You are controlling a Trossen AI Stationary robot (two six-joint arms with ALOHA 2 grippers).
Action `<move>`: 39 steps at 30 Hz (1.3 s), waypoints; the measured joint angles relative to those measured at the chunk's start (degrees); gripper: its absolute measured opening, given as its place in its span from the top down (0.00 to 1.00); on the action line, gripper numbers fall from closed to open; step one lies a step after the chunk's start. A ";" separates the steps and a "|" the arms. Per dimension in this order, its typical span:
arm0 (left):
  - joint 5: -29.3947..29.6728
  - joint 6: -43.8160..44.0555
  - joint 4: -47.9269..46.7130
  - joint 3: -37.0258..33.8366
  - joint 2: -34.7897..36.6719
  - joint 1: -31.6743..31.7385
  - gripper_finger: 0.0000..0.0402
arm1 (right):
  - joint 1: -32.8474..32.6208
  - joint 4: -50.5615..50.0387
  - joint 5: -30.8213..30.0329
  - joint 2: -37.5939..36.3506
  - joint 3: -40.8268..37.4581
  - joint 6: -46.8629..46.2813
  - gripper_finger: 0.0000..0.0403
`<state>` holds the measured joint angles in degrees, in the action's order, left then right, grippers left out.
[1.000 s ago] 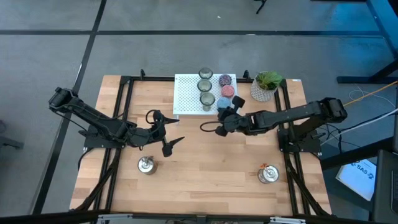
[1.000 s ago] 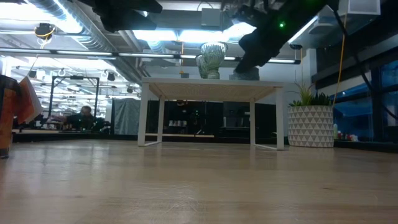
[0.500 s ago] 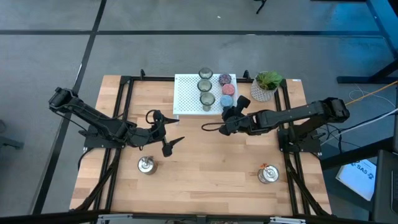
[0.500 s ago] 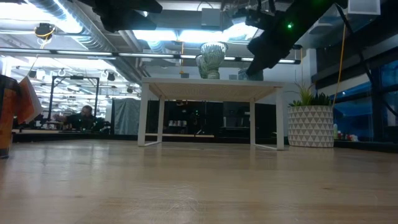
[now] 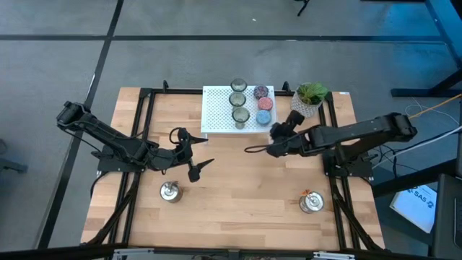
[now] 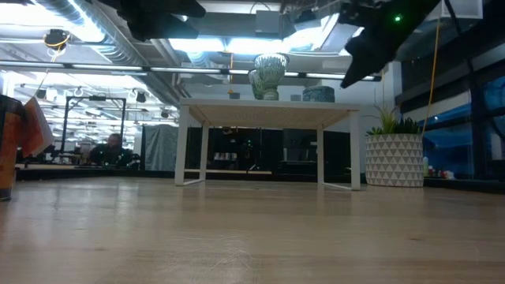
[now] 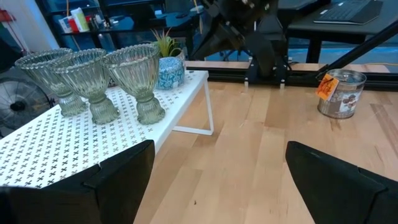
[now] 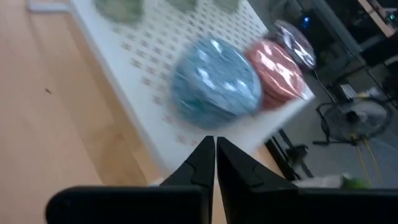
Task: Pick & Place candle stick holders
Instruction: Adjust the red patterned scented candle on the shelf
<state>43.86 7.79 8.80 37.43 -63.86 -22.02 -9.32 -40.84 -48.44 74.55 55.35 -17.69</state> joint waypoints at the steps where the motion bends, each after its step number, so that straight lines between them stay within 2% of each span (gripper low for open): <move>1: 0.00 0.00 0.01 0.00 0.00 0.00 0.10 | 0.33 -1.48 -0.01 -0.77 0.00 -0.19 0.95; 8: -0.01 0.19 0.02 0.00 0.00 0.00 0.10 | 5.23 -4.11 2.76 -6.11 0.00 2.54 0.95; 13: -0.01 0.39 0.02 0.00 0.00 0.00 0.10 | 14.39 -3.11 14.57 -9.23 0.00 4.63 0.95; 18: 0.00 0.42 0.02 0.00 0.00 0.00 0.10 | 24.46 -1.25 25.05 -9.22 0.00 4.99 0.95; 23: -0.01 0.42 0.02 0.00 0.00 0.00 0.10 | 30.19 5.57 33.49 -8.54 0.00 6.42 0.95; 31: 0.00 0.43 0.02 -0.02 0.00 0.00 0.10 | 33.07 7.70 33.67 -8.18 0.00 4.19 0.95; 39: 0.00 0.44 0.11 -0.02 0.00 0.00 0.10 | 33.05 8.97 34.28 -2.73 0.00 3.56 0.95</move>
<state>43.86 8.23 8.91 37.41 -63.86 -22.02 23.73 -31.87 -14.16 71.82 55.35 -14.13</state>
